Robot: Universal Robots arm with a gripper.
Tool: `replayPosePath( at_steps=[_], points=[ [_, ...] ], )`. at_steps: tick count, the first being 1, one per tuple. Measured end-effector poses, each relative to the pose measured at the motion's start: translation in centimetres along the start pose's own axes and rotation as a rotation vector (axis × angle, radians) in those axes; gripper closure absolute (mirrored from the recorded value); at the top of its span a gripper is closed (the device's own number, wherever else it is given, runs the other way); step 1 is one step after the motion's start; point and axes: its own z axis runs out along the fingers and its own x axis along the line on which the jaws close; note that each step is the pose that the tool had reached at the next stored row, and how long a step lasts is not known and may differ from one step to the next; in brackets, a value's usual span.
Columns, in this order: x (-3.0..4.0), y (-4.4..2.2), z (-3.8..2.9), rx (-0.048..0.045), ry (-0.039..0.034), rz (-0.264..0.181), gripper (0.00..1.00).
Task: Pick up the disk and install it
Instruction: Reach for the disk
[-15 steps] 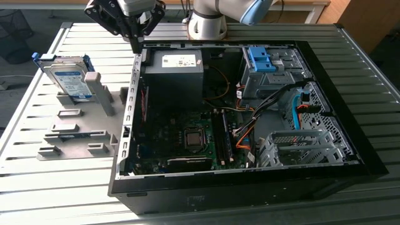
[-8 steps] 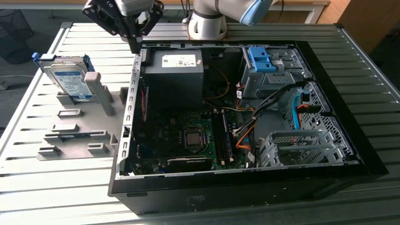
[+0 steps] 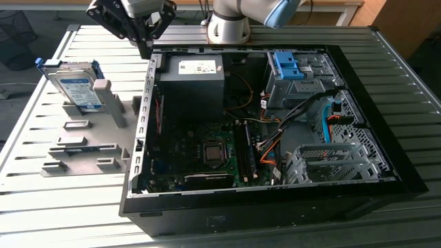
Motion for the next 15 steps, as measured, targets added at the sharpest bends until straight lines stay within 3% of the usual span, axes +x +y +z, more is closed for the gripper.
replayPosePath(
  at_steps=[6,15],
  points=[
    [1.24,0.23,-0.02,0.0001,0.0001,0.000,0.89],
    [1.42,0.23,-0.02,0.0000,0.0000,0.000,0.89]
  ],
)
